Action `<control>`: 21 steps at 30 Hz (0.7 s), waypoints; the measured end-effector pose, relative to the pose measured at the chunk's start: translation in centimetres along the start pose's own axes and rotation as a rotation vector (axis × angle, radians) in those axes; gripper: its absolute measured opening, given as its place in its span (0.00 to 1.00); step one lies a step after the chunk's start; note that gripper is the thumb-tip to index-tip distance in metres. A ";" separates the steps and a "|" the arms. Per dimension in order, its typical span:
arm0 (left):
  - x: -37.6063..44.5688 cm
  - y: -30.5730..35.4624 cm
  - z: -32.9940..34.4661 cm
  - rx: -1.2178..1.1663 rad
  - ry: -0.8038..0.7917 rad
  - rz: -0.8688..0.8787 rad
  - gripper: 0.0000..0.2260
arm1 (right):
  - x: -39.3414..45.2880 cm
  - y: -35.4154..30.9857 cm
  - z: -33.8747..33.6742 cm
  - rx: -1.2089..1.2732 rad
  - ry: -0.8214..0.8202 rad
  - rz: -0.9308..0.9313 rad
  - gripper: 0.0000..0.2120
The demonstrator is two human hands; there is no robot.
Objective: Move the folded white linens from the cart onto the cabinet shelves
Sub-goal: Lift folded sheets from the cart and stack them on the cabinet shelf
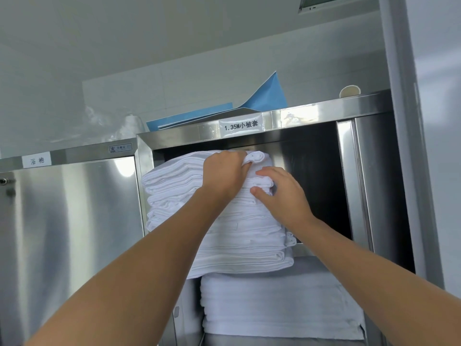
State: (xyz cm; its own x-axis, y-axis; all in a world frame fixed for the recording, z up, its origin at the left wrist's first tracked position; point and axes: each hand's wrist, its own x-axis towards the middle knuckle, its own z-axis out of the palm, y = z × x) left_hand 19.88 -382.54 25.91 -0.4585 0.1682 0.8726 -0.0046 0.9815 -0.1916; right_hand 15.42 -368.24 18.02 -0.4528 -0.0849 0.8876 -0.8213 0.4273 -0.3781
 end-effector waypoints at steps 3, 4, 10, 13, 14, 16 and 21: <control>-0.1 0.1 -0.4 -0.006 -0.001 -0.002 0.15 | 0.2 -0.2 0.1 -0.016 0.004 0.023 0.17; -0.1 0.1 -0.5 -0.006 0.006 0.000 0.15 | 0.2 -0.3 0.1 -0.025 0.005 0.031 0.17; -0.7 0.1 -1.4 -0.028 0.033 -0.029 0.13 | 0.2 -0.5 0.7 -0.062 0.029 0.060 0.17; -0.8 -0.2 -2.1 -0.019 0.053 -0.043 0.12 | 0.2 -0.4 1.0 -0.072 0.030 0.071 0.17; -0.7 -0.4 -2.5 -0.008 0.069 -0.038 0.13 | 0.2 -0.4 1.0 -0.068 0.033 0.074 0.17; -1.0 -0.8 -3.4 0.007 0.114 -0.018 0.13 | 0.3 -0.6 1.0 -0.055 0.038 0.088 0.17; -3.9 -2.0 -4.5 -0.019 0.212 0.102 0.10 | 0.1 -1.2 0.6 -0.021 0.014 0.143 0.16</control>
State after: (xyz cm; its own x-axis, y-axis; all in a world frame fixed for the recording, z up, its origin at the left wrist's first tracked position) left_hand 25.67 -384.76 24.87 -0.2593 0.2806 0.9241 0.0496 0.9595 -0.2774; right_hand 16.17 -369.30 18.41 -0.5601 -0.0093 0.8284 -0.7408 0.4533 -0.4957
